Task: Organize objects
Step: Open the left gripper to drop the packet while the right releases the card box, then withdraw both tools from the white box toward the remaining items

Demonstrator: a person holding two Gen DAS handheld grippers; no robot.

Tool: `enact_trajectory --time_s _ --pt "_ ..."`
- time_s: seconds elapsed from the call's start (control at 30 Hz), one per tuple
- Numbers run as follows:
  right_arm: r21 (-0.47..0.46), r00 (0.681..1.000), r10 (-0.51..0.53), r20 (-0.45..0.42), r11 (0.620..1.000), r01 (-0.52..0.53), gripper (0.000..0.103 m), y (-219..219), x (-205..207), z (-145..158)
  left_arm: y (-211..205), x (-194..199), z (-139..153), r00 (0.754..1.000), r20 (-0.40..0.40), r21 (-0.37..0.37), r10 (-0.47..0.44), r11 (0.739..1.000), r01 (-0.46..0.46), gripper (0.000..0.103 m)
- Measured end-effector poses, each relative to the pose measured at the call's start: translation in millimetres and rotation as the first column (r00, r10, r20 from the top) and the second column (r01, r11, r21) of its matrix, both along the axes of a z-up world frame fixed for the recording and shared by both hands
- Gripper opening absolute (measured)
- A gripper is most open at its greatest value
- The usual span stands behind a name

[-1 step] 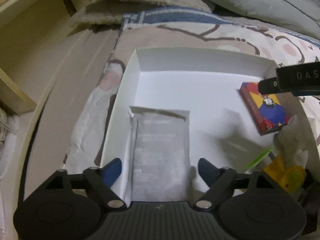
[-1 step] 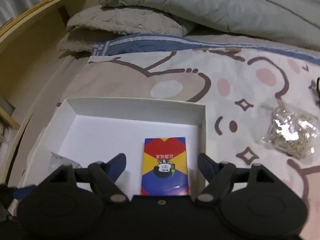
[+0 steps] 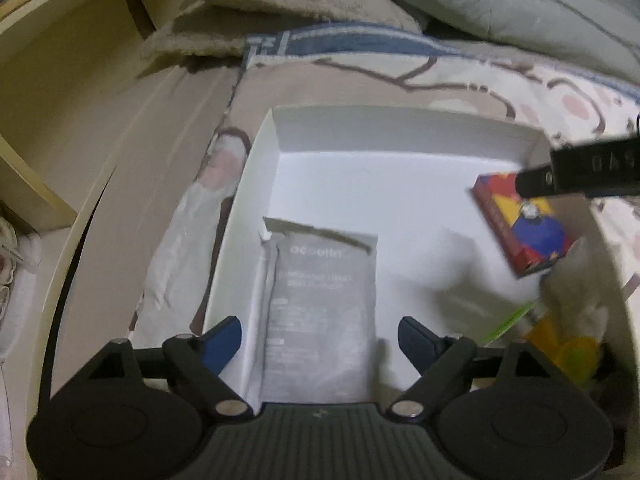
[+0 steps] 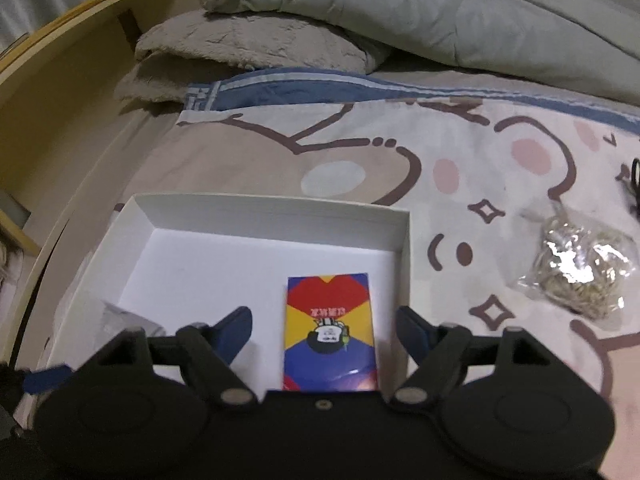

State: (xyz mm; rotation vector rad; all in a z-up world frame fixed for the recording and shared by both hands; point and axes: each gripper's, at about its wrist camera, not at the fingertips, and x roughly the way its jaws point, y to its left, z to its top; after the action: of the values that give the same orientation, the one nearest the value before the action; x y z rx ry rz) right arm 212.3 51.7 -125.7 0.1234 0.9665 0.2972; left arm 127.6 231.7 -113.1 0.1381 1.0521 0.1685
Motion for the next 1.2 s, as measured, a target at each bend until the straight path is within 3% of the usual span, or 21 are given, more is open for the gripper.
enact_trajectory --time_s 0.17,0.37,0.6,1.2 --pt "-0.020 0.999 0.033 0.010 0.999 -0.033 0.080 -9.0 -10.6 14.1 -1.8 -6.9 18.5 0.998 0.043 -0.048 0.038 0.998 -0.036 0.087" --pt "-0.036 0.996 0.083 0.043 0.996 -0.081 0.080 -22.0 -29.9 34.1 -8.8 -20.7 36.3 0.996 0.041 -0.127 0.080 0.989 -0.075 0.087" --pt "-0.062 0.989 0.131 0.065 0.990 -0.127 0.080 -39.1 -57.1 50.7 -21.8 -43.8 54.4 0.994 0.064 -0.164 0.089 0.983 -0.077 0.089" --pt "-0.134 0.973 0.162 0.163 0.981 -0.141 0.103 -91.2 -122.2 79.9 -48.4 -94.9 74.5 0.988 0.125 -0.169 0.088 0.983 -0.066 0.101"
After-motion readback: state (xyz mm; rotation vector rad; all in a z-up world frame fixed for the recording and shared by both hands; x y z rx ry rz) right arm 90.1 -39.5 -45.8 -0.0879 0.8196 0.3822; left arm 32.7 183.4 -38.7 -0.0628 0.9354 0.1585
